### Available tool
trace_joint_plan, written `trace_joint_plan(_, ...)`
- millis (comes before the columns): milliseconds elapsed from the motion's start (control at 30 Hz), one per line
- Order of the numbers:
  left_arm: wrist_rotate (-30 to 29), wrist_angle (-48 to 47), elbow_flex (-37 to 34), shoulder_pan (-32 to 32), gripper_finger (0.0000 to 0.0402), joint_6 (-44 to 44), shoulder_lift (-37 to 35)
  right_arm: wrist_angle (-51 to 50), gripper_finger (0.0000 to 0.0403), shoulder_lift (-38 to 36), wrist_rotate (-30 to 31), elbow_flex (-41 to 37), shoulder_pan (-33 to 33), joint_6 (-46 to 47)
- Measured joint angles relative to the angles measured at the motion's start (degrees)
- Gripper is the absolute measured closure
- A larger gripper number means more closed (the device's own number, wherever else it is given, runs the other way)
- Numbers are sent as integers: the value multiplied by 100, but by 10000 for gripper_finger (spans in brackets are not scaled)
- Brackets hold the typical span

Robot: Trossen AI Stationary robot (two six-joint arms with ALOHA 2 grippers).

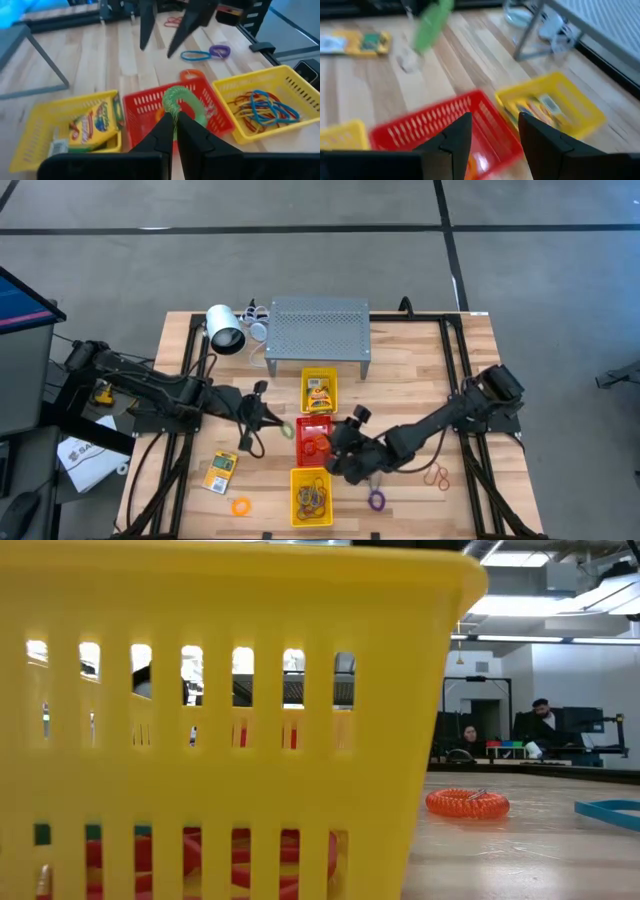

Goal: Pick & Place Office Desk Supplies
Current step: Put the green spring rubber band into the red bin

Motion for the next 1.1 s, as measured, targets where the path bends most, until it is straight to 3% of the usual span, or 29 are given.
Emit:
trace_joint_plan(200,3,208,2,24,393,382,-34,1068,246,0,-422,0,-272,-907)
trace_joint_plan(333,-51,246,2,24,393,631,-26,1158,246,-93,-1050,-4,-455,-1150)
trace_joint_plan(433,-165,245,2,22,392,706,-26,1119,246,-242,-1196,-7,-492,-1618)
trace_joint_plan(600,-170,310,2,22,393,824,-26,1110,246,-785,-1800,-96,-530,-2387)
trace_joint_plan(700,-172,409,2,30,392,854,-26,1351,246,-1433,-1925,-700,-652,-2321)
trace_joint_plan(800,-194,484,2,32,393,878,-26,2505,246,-2250,-2073,-1798,-778,-2153)
trace_joint_plan(933,-253,668,2,32,393,977,-26,4783,246,-3100,-2718,-3399,-921,-2156)
trace_joint_plan(1100,-484,943,0,32,393,1196,-23,7070,246,-3144,-2733,-4581,-1206,-1979)
